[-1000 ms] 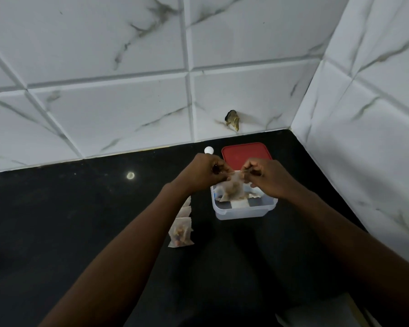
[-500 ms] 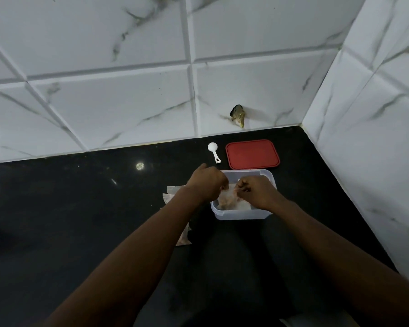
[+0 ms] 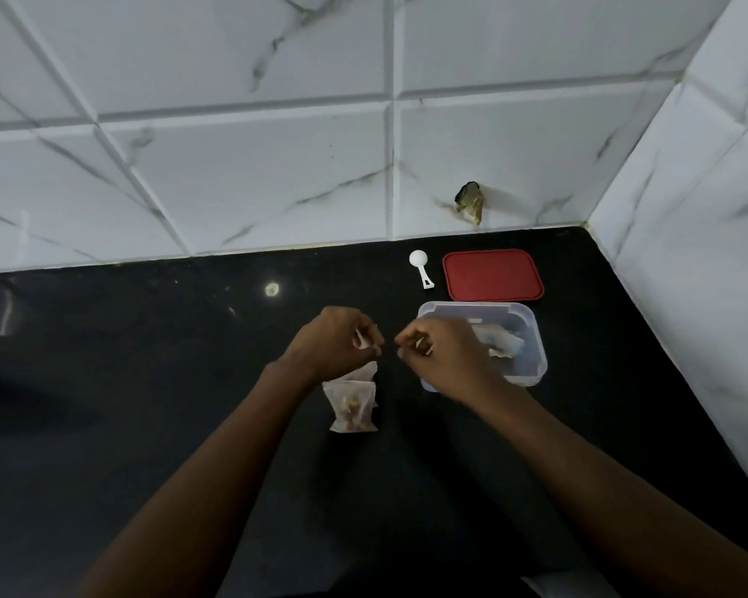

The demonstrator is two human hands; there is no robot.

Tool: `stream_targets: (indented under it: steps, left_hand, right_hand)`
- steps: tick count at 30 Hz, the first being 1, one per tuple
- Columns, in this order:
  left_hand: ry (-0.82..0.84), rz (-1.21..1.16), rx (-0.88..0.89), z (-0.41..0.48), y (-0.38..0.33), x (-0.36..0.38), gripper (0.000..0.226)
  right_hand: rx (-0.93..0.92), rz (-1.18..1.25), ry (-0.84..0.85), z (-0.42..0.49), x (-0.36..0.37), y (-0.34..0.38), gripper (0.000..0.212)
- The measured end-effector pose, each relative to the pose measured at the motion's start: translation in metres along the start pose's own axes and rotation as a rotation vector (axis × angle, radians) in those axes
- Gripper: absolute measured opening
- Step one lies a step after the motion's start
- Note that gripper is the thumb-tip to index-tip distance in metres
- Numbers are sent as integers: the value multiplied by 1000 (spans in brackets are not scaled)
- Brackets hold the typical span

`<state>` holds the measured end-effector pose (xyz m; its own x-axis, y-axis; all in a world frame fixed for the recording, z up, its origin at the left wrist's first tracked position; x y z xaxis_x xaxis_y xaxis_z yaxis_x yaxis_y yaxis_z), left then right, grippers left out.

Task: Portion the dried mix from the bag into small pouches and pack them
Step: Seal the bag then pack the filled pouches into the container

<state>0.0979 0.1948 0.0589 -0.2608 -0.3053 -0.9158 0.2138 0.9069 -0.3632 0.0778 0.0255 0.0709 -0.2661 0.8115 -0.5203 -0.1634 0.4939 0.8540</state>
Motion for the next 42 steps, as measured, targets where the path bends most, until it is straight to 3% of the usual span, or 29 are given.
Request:
stream_targets:
  steps: [6,12,20,27,34,42]
  left_hand:
    - [236,240,-26,-29,30,27,22]
    - [213,206,-21,-37,37,43,15]
    - [19,-117,151,-26,12,-3,11]
    - [-113,-191,318,8,-57,-60,12]
    - [-85,-125,389,51,-118,-36,20]
    - [71,56,327,85,-151,35,21]
  right_hand:
    - [98,-180,200,2,74,-5,14]
    - [142,-274,195,1,90,-13,8]
    - [69,-118,138,1,33,5,15]
    - [-12,-81,-3,1,-57,35,7]
    - [68,-235,-36,-6,-131,-9,7]
    - [104,-573,98,-8,-130,-72,16]
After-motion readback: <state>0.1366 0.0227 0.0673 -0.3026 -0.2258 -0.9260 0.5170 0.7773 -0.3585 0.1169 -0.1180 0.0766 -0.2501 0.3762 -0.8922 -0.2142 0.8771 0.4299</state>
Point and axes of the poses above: each hand's wrist, its own z-axis towards the middle knuckle, its own x-axis out of the palm, y = z × x, the point moved 7 cm from there along z, towards the middle knuckle, and after that the axes turned 14 degrees about z, right-handed, at the moved point
